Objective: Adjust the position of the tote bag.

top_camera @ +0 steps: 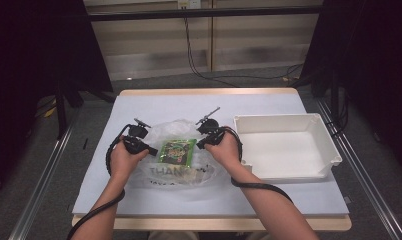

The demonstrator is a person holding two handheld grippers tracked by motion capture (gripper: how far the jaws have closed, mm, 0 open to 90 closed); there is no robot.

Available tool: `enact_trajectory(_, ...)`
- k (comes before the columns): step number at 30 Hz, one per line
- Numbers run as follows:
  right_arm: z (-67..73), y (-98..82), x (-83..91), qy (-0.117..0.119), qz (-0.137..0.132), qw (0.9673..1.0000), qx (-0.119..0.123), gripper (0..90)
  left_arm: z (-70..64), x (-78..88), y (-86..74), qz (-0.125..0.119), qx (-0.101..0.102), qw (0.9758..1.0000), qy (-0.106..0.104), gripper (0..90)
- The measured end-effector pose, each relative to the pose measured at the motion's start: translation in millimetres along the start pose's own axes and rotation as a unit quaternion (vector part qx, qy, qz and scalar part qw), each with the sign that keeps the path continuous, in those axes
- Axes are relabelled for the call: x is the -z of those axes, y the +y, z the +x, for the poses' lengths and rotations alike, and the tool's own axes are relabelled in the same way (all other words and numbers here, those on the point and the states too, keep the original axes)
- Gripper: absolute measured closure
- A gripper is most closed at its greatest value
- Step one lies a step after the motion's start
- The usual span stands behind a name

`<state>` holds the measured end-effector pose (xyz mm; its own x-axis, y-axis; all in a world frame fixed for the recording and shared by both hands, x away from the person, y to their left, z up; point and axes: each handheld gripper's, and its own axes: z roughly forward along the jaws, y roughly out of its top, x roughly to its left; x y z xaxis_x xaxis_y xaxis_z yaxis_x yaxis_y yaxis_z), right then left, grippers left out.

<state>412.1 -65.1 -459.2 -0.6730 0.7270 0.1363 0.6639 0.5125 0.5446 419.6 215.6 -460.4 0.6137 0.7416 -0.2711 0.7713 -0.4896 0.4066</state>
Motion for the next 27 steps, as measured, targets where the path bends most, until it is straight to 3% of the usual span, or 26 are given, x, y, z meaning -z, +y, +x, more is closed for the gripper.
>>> enact_trajectory(4, -1.5, 0.8, 0.8, -0.003, -0.004, 1.0, 0.001, 81.4, -3.4, 3.6, -3.3, -0.006, -0.007, 0.9999, 0.005, 90.0)
enact_trajectory(6, -2.6, 1.3, -0.1, -0.002, -0.003, 1.0, 0.0, 81.4, -6.0, 6.7, -0.9, -0.023, -0.015, 0.9995, 0.013, 90.0)
enact_trajectory(7, -3.4, 1.4, -0.6, -0.002, -0.004, 1.0, 0.001, 81.4, -7.3, 8.1, 1.7, -0.036, -0.002, 0.9993, 0.006, 90.0)
enact_trajectory(8, -3.9, 1.5, -1.1, -0.003, -0.003, 1.0, 0.0, 81.4, -6.1, 10.8, 3.5, -0.031, -0.015, 0.9994, 0.007, 90.0)
enact_trajectory(10, -4.5, 2.1, -1.3, -0.005, -0.003, 1.0, 0.001, 81.4, -10.7, 13.0, 8.4, -0.058, -0.011, 0.9981, 0.016, 89.9)
enact_trajectory(11, -5.0, 2.5, -1.3, -0.005, -0.003, 1.0, 0.002, 81.4, -9.6, 16.6, 11.5, -0.048, -0.037, 0.998, 0.019, 89.7)
enact_trajectory(12, -5.2, 2.8, -1.2, -0.004, -0.005, 1.0, 0.0, 81.4, -10.1, 18.6, 13.9, -0.054, -0.041, 0.9975, 0.019, 89.0)
enact_trajectory(14, -6.2, 3.5, -1.0, -0.005, -0.005, 1.0, 0.001, 81.4, -16.1, 17.5, 19.0, -0.081, -0.016, 0.9965, 0.009, 88.8)
enact_trajectory(15, -6.5, 3.7, -1.4, -0.004, -0.005, 1.0, -0.001, 81.4, -15.3, 19.8, 21.0, -0.067, -0.038, 0.997, 0.013, 88.5)
enact_trajectory(16, -6.6, 3.6, -1.3, -0.004, -0.005, 1.0, -0.001, 81.6, -16.9, 20.3, 23.0, -0.066, -0.042, 0.9969, 0.014, 87.8)
enact_trajectory(17, -7.4, 3.3, -1.1, -0.005, -0.004, 1.0, 0.002, 81.6, -20.3, 19.6, 24.4, -0.079, -0.02, 0.9965, 0.014, 86.9)
enact_trajectory(18, -7.5, 3.1, -1.1, -0.004, -0.004, 1.0, 0.001, 81.8, -18.6, 21.4, 25.3, -0.067, -0.036, 0.997, 0.017, 86.7)
enact_trajectory(19, -7.5, 3.0, -0.9, -0.003, -0.004, 1.0, 0.001, 81.8, -19.5, 21.1, 25.4, -0.065, -0.037, 0.997, 0.017, 86.7)
enact_trajectory(20, -7.7, 2.9, -0.4, -0.004, -0.005, 1.0, 0.0, 81.8, -21.5, 20.3, 24.8, -0.074, -0.026, 0.9966, 0.025, 86.7)
enact_trajectory(21, -7.9, 2.9, -0.1, -0.003, -0.005, 1.0, -0.001, 81.8, -19.5, 21.9, 24.1, -0.058, -0.044, 0.9969, 0.03, 86.8)
enact_trajectory(22, -7.9, 2.9, 0.5, 0.001, -0.008, 1.0, -0.003, 81.8, -18.4, 22.5, 22.9, -0.048, -0.045, 0.9973, 0.034, 88.0)
enact_trajectory(24, -7.8, 2.9, 1.7, -0.001, -0.01, 0.9999, -0.003, 81.8, -17.7, 20.2, 19.0, -0.065, -0.021, 0.9972, 0.032, 89.1)
enact_trajectory(25, -7.8, 2.8, 2.2, -0.001, -0.01, 0.9999, -0.003, 81.8, -13.6, 21.3, 17.0, -0.044, -0.031, 0.9977, 0.041, 89.7)
enact_trajectory(27, -7.3, 2.0, 3.3, -0.001, -0.01, 0.9999, -0.004, 81.9, -8.8, 21.8, 13.4, -0.027, -0.038, 0.9978, 0.046, 90.0)
